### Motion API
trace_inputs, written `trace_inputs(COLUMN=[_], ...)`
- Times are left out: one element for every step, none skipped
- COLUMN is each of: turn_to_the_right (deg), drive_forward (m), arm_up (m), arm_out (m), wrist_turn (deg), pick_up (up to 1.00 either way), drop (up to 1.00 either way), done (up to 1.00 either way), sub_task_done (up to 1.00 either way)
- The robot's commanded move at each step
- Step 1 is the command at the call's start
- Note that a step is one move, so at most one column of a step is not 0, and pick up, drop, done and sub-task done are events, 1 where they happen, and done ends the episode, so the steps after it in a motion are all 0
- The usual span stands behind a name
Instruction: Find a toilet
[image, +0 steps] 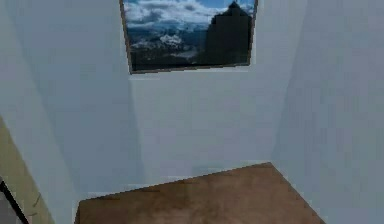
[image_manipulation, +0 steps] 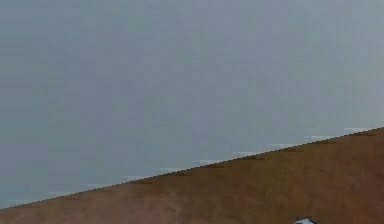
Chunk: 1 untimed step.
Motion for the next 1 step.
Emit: trace_inputs(turn_to_the_right=[3.0], drive_forward=[0.0], arm_up=[0.0], arm_out=[0.0], wrist_turn=[0.0], pick_up=[0.0], drop=[0.0], done=[0.0], sub_task_done=[0.0])
